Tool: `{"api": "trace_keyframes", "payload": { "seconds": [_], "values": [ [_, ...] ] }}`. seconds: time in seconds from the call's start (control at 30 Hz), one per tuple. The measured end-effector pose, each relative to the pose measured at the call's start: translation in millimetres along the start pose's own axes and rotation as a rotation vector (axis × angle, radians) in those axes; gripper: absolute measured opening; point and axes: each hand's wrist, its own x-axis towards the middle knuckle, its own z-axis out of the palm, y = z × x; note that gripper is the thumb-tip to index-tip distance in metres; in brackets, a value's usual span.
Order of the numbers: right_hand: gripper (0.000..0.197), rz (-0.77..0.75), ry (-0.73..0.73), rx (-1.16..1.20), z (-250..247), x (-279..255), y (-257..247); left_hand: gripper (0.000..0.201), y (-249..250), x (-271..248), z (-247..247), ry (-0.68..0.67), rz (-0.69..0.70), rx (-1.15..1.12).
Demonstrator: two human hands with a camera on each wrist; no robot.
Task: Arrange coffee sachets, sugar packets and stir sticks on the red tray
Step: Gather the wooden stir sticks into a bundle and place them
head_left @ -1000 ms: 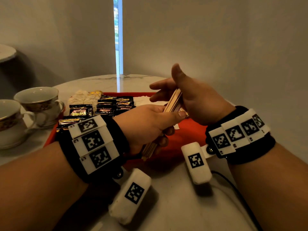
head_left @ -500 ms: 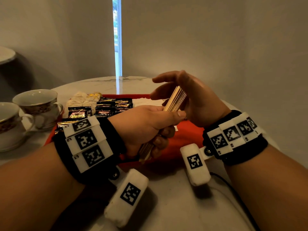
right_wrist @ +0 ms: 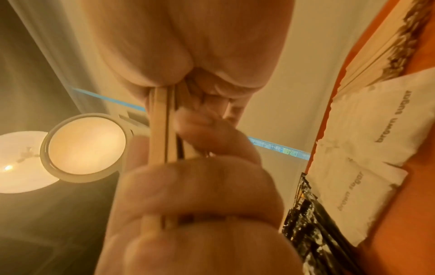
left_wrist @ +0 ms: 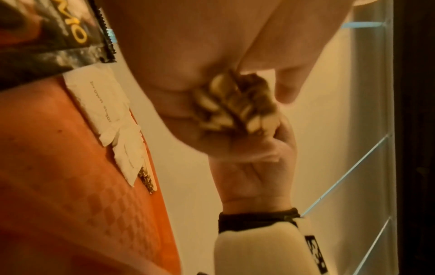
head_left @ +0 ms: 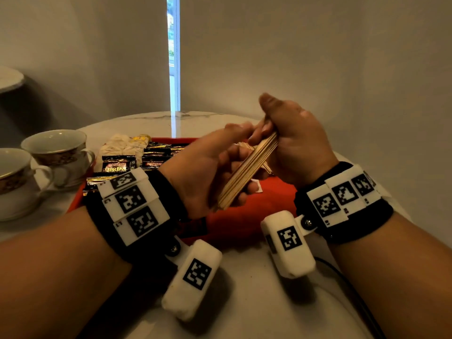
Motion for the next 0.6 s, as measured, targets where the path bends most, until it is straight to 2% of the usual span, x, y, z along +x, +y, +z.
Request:
{"api": "trace_keyframes", "payload": {
  "seconds": [0.1,0.23,0.47,0.6],
  "values": [
    [0.039,-0.021,0.112,0.081,3.0,-2.1,-5.3,0.059,5.0,-1.5,-3.2,0.031,0.022,-0.173],
    [0.037,-0.046,0.177,0.102,6.1,-3.1,-9.6,0.063,6.4,-1.6,-6.5,0.102,0.040,-0.261],
    [0.030,-0.055,0.225,-0.030,3.0,-5.8,-9.8,0.056,13.7,-1.2,-11.2,0.206,0.015,-0.269],
    [0.030,-0.076,0.216,-0.188,0.6,-5.5,-9.2,0.051,13.2,-0.5,-12.9,0.233,0.025,-0.247]
  ]
}}
